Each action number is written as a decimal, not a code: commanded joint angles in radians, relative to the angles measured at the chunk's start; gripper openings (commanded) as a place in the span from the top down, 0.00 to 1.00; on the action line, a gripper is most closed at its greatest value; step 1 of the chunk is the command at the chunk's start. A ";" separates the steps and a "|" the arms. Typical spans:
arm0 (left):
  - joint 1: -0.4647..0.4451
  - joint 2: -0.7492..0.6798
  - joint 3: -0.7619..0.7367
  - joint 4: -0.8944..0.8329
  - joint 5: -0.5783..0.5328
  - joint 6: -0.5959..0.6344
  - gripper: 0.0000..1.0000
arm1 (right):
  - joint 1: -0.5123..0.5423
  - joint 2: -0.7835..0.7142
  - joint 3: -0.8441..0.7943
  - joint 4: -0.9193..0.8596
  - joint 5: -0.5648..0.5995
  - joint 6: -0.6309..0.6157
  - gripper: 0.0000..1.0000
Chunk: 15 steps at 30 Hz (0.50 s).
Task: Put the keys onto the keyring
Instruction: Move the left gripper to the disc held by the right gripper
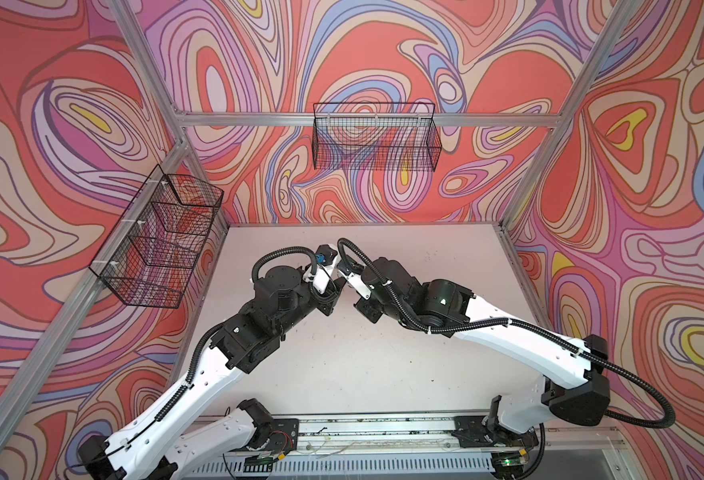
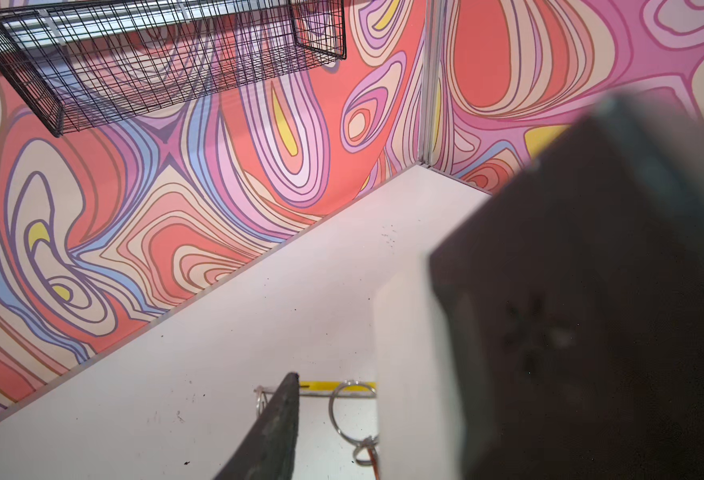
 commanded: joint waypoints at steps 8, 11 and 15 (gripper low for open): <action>-0.005 -0.027 0.038 -0.075 -0.013 0.038 0.56 | -0.001 -0.025 -0.002 0.013 0.007 0.018 1.00; -0.005 -0.045 0.033 -0.078 0.004 0.030 0.56 | -0.001 -0.027 -0.008 0.017 0.005 0.024 1.00; -0.005 -0.030 0.052 -0.085 0.020 0.021 0.55 | -0.001 -0.022 -0.007 0.016 -0.004 0.024 1.00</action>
